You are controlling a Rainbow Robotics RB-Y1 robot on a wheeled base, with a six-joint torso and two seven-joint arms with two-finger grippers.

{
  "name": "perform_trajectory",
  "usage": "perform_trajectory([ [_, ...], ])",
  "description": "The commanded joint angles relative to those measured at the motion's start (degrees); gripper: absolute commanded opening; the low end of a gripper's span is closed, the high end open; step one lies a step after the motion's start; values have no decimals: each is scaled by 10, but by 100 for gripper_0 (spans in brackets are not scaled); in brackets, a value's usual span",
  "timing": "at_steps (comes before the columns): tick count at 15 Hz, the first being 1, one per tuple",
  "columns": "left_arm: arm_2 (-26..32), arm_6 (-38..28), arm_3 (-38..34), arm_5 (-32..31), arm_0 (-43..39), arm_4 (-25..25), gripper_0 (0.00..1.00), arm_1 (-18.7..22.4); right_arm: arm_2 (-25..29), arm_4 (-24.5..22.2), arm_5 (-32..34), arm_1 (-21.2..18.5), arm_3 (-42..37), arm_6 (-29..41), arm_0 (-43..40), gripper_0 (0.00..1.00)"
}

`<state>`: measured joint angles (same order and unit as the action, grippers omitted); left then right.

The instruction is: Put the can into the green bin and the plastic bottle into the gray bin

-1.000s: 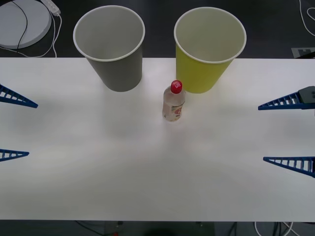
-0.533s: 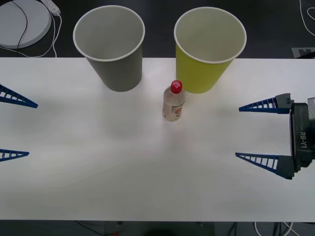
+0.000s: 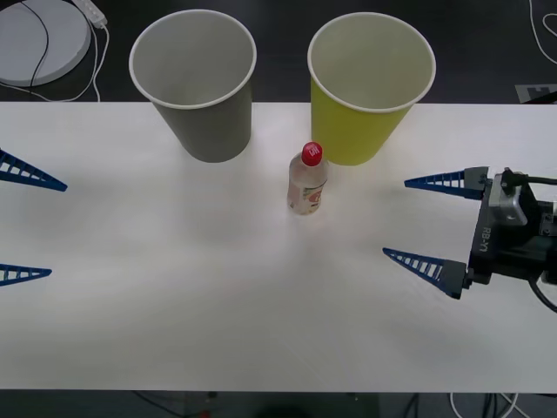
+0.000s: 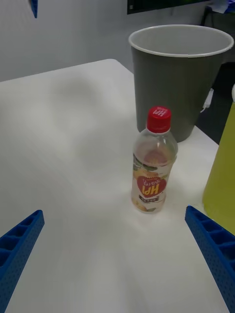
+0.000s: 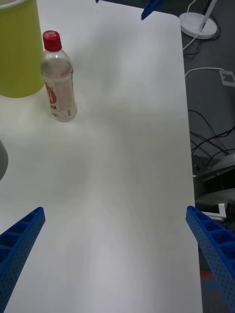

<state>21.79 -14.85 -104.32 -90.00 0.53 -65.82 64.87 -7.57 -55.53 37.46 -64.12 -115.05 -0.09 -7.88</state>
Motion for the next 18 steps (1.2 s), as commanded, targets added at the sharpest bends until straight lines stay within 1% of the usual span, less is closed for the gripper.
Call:
perform_trajectory([
  [1,0,0,0,0,0,0,100,0,-54,-2,-78,5,0,2,16,100],
  [5,0,0,0,0,0,0,100,0,-130,3,-194,23,0,6,34,100],
  [9,0,0,0,0,0,0,100,0,-189,24,-277,39,1,12,53,100],
  [11,0,0,0,0,0,0,100,0,-216,26,-317,47,1,14,67,100],
  [14,0,0,0,0,0,0,100,0,-263,25,-357,64,17,12,106,100],
  [18,0,0,0,0,0,0,100,0,-281,2,-356,98,65,8,151,100],
])
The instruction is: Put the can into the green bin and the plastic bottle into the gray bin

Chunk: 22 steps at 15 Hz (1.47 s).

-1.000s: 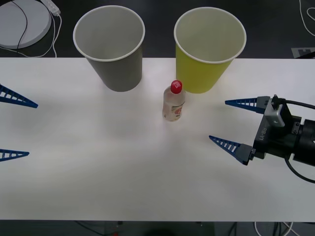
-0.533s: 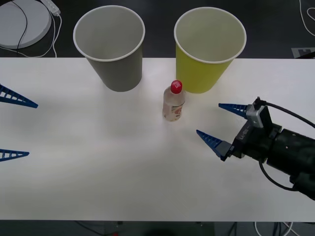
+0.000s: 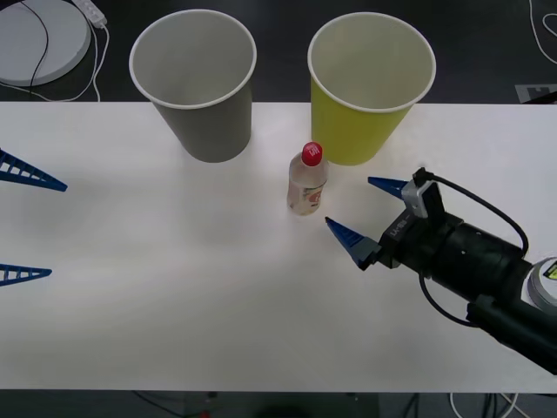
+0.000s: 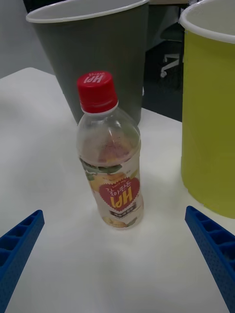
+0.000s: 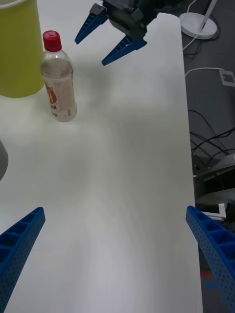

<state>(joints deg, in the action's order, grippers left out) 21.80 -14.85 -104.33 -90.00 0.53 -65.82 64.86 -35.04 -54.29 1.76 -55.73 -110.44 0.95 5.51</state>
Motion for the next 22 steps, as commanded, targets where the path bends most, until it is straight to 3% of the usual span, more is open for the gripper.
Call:
perform_trajectory([
  [1,0,0,0,0,0,0,100,0,-12,-15,1,19,28,0,26,100],
  [22,0,0,0,0,0,0,100,0,-50,-90,0,147,157,18,123,100],
])
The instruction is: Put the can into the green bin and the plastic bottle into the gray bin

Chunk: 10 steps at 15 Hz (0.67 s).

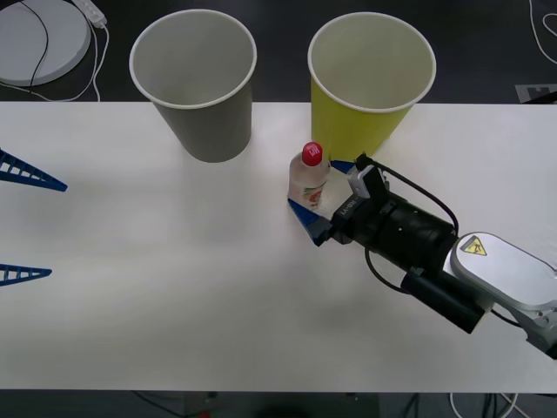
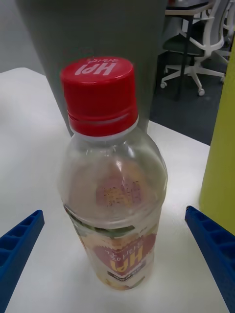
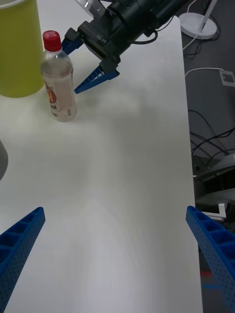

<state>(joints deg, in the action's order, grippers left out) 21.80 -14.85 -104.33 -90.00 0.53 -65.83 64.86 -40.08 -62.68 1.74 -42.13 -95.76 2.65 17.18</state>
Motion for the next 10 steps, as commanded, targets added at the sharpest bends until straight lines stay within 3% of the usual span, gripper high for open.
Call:
perform_trajectory([
  [1,0,0,0,0,0,0,100,0,-1,-9,-1,18,18,1,11,100],
  [10,0,0,0,0,0,0,100,0,-14,-10,-1,49,49,4,43,100],
])
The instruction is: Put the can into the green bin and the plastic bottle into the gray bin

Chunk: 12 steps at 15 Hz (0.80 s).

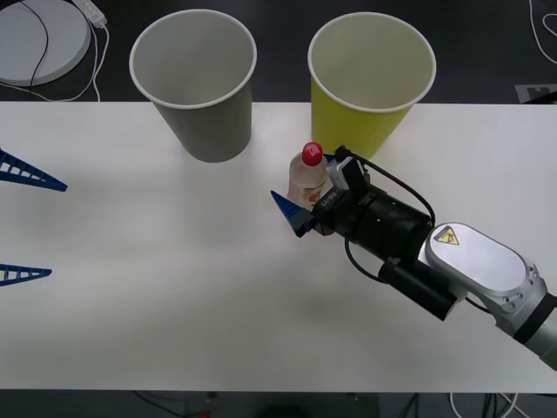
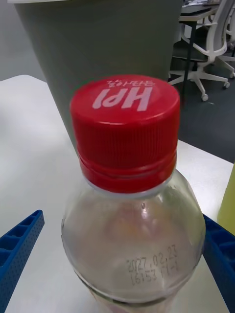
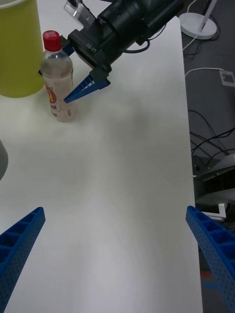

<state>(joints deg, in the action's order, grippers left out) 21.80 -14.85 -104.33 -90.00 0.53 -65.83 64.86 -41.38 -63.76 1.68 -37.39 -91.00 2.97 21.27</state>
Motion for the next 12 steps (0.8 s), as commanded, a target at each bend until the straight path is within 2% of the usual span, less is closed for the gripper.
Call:
perform_trajectory([
  [1,0,0,0,0,0,0,100,0,-2,-1,1,1,1,1,3,100],
  [2,0,0,0,0,0,0,100,0,-3,0,1,2,1,4,3,53],
  [3,0,0,0,0,0,0,100,0,-3,2,0,1,0,8,3,0],
  [12,0,0,0,0,0,0,100,0,-3,3,0,-1,0,13,3,0],
])
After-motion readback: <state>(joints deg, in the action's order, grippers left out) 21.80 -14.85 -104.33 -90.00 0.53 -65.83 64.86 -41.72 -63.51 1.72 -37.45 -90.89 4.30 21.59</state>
